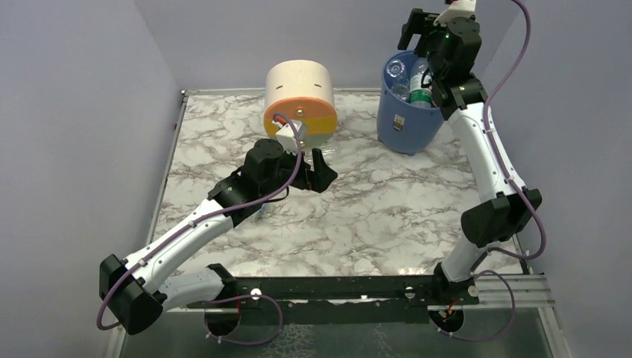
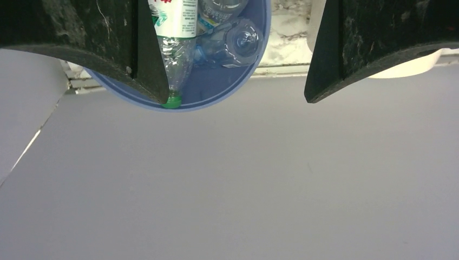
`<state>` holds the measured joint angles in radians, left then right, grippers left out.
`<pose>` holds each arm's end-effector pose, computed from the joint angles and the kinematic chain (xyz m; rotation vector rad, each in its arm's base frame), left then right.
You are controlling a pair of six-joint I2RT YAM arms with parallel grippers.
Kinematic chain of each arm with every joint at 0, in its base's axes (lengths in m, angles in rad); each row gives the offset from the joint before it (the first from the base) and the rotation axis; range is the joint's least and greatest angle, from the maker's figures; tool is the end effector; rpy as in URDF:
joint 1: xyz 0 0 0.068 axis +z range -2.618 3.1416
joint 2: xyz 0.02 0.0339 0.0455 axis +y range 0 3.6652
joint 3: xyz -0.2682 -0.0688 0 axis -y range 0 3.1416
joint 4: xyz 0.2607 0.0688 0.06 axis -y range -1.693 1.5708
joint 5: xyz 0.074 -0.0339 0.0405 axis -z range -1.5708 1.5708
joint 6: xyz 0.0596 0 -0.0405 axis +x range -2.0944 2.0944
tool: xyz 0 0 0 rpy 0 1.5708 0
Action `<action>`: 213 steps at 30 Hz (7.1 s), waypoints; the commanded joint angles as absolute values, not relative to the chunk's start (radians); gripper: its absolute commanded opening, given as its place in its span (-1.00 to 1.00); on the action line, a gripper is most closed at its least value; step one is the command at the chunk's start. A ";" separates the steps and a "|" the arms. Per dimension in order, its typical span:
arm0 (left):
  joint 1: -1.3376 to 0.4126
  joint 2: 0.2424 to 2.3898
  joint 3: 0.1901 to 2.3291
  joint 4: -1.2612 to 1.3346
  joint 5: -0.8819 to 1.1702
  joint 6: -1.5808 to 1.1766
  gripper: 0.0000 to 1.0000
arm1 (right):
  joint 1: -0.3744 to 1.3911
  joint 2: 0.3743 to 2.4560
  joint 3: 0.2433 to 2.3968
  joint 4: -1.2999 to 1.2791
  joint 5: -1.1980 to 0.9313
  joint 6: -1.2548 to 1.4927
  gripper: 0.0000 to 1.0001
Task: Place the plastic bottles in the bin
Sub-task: Place the plastic bottle in the trash bin, then adjust the plastic bottle at the center of the board.
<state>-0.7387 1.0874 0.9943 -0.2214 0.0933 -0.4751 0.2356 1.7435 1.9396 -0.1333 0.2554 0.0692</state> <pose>0.2087 -0.1975 0.3452 0.3282 1.9628 -0.9001 0.4328 0.0884 0.4956 0.0795 1.5082 0.0520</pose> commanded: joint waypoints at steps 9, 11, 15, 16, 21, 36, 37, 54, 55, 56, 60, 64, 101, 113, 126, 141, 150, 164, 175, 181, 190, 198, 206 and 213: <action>-0.730 1.145 0.950 -0.148 0.093 -0.472 0.98 | 0.256 1.570 1.808 -0.281 0.026 0.202 0.99; -0.725 1.164 0.950 -0.153 0.071 -0.454 0.98 | 0.260 1.531 1.752 -0.274 0.005 0.218 0.99; -0.702 1.213 0.955 -0.143 0.046 -0.416 0.98 | 0.269 1.458 1.655 -0.275 -0.028 0.250 0.99; -0.694 1.231 0.960 -0.139 0.046 -0.410 0.98 | 0.271 1.439 1.632 -0.271 -0.042 0.259 0.99; -0.669 1.340 1.004 -0.128 0.020 -0.367 0.98 | 0.285 1.392 1.538 -0.266 -0.099 0.286 0.99; -0.611 1.480 0.916 0.126 -0.139 -0.340 0.97 | 0.293 1.323 1.399 -0.242 -0.156 0.311 0.99; -0.609 1.489 0.895 0.169 -0.151 -0.345 0.96 | 0.293 1.321 1.394 -0.239 -0.159 0.313 0.99; -0.609 1.603 0.861 0.355 -0.256 -0.354 0.93 | 0.294 1.334 1.361 -0.233 -0.179 0.308 0.99; -0.609 1.608 0.863 0.362 -0.257 -0.348 0.93 | 0.294 1.336 1.362 -0.234 -0.179 0.307 0.99; -0.609 1.618 0.869 0.365 -0.260 -0.342 0.93 | 0.294 1.337 1.365 -0.236 -0.179 0.307 0.99; -0.608 1.668 0.892 0.372 -0.267 -0.322 0.93 | 0.295 1.341 1.368 -0.234 -0.181 0.305 0.99; -0.606 1.690 0.894 0.391 -0.264 -0.322 0.94 | 0.295 1.346 1.364 -0.233 -0.184 0.305 0.99; -0.664 1.480 0.716 0.410 -0.152 -0.412 0.88 | 0.301 1.307 1.308 -0.240 -0.224 0.319 0.99; -0.640 1.665 0.833 0.546 -0.269 -0.311 0.98 | 0.301 1.316 1.292 -0.234 -0.234 0.327 0.99; -0.630 1.761 0.884 0.652 -0.298 -0.316 0.98 | 0.302 1.310 1.277 -0.241 -0.232 0.320 0.99; -0.630 1.844 0.961 0.709 -0.360 -0.294 0.98 | 0.304 1.362 1.294 -0.241 -0.241 0.319 0.98; -0.629 1.907 1.006 0.719 -0.387 -0.280 0.98 | 0.308 1.381 1.295 -0.241 -0.237 0.313 0.98; -0.629 1.930 0.969 0.684 -0.333 -0.354 0.98 | 0.311 1.349 1.275 -0.239 -0.242 0.318 0.98; -0.642 1.810 0.841 0.626 -0.296 -0.422 0.98 | 0.313 1.303 1.255 -0.249 -0.246 0.326 0.98; -0.667 1.715 0.779 0.578 -0.252 -0.438 0.98 | 0.317 1.289 1.238 -0.251 -0.265 0.337 0.98; -0.692 1.519 0.741 0.424 -0.236 -0.446 0.98 | 0.521 1.286 1.040 -0.422 -0.351 0.398 0.92; -0.692 1.343 0.802 0.110 -0.159 -0.500 0.98 | 0.992 0.903 0.697 -0.714 -0.144 0.743 0.83; -0.695 1.229 0.852 -0.033 -0.083 -0.500 0.98 | 1.102 0.559 0.497 -0.993 -0.277 0.982 0.66; -0.699 1.175 0.866 -0.063 -0.068 -0.511 0.98 | 1.134 0.803 0.313 -0.738 -0.372 0.927 0.76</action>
